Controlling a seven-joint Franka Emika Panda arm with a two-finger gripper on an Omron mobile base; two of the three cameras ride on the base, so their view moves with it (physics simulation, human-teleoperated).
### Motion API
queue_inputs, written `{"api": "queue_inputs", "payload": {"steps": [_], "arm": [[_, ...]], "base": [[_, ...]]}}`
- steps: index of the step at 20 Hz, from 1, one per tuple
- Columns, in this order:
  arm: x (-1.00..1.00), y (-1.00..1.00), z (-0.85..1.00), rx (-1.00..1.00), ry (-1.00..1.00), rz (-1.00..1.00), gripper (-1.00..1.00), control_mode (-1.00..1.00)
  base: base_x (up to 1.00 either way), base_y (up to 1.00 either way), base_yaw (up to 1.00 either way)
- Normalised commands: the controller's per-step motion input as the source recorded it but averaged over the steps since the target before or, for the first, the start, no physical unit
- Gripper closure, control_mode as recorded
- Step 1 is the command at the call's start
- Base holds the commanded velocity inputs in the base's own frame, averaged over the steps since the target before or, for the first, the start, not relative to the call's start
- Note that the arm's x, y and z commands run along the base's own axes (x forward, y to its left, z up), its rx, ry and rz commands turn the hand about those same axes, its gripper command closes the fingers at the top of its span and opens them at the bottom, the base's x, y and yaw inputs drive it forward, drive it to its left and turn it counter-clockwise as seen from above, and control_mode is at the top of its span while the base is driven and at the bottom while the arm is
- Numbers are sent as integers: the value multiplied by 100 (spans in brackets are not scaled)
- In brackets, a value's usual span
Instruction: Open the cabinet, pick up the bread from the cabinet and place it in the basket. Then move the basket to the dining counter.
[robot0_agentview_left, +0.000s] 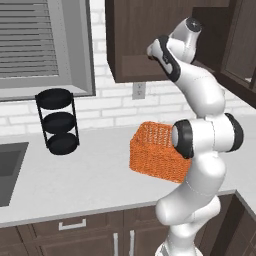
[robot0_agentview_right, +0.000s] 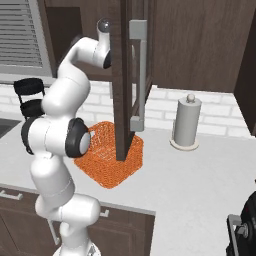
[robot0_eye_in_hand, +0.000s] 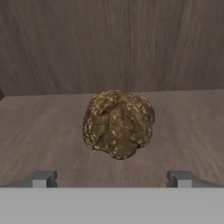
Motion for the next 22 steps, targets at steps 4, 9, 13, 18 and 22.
{"api": "queue_inputs", "payload": {"steps": [4,9,13,18,22], "arm": [[33,0,0,0,0,0,-100,-100],[34,0,0,0,0,0,-100,-100],[31,0,0,0,0,0,-100,-100],[25,0,-6,0,0,1,-100,-100],[18,0,-16,0,0,2,-100,-100]], "base": [[0,0,0],[0,0,0],[0,0,0],[0,0,0],[0,0,0]]}}
